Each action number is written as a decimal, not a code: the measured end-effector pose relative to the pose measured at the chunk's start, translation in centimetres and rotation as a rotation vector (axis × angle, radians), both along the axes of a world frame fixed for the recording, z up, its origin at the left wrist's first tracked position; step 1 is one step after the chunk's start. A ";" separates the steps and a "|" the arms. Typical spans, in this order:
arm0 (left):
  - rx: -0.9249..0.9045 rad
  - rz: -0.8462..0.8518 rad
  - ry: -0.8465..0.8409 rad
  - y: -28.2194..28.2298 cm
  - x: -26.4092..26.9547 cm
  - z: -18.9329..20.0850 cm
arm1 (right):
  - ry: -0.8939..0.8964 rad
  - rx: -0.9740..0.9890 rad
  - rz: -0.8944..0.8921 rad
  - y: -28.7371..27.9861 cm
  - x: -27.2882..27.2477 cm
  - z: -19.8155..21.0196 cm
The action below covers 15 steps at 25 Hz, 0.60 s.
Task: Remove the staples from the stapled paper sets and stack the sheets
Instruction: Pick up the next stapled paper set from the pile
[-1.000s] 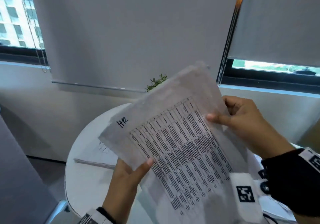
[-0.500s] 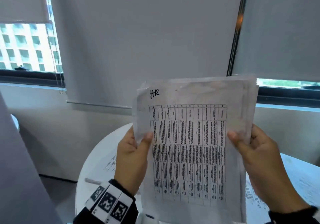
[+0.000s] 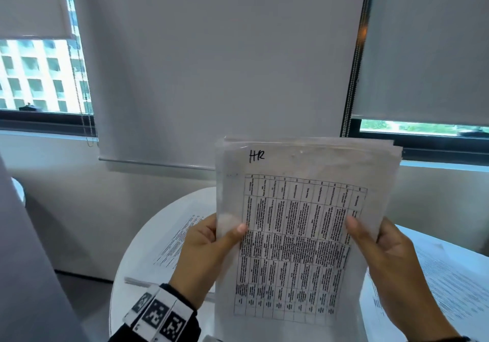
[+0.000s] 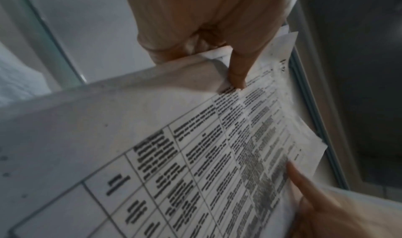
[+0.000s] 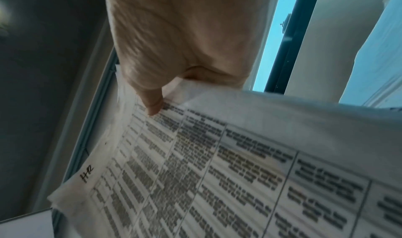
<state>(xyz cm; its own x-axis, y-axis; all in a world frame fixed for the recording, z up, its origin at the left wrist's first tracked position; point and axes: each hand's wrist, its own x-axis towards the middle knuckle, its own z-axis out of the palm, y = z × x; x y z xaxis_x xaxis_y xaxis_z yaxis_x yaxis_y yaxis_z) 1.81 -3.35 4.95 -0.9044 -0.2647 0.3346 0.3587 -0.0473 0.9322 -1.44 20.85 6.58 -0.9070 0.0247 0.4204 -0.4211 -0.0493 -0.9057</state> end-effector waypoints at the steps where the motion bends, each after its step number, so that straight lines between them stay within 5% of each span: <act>1: -0.034 0.009 0.018 0.3 0.1 0.0 | -0.010 -0.005 -0.002 -0.2 -0.1 -0.1; 9: -0.179 0.150 0.179 0.5 0.7 1.4 | 0.075 0.006 -0.167 -0.1 -0.5 0.2; 12: -0.518 0.223 0.285 -0.7 0.5 2.2 | 0.301 0.313 -0.415 1.0 0.3 2.4; 15: -0.937 0.209 0.388 -0.7 0.2 2.9 | 0.304 0.593 -0.271 0.9 0.8 5.6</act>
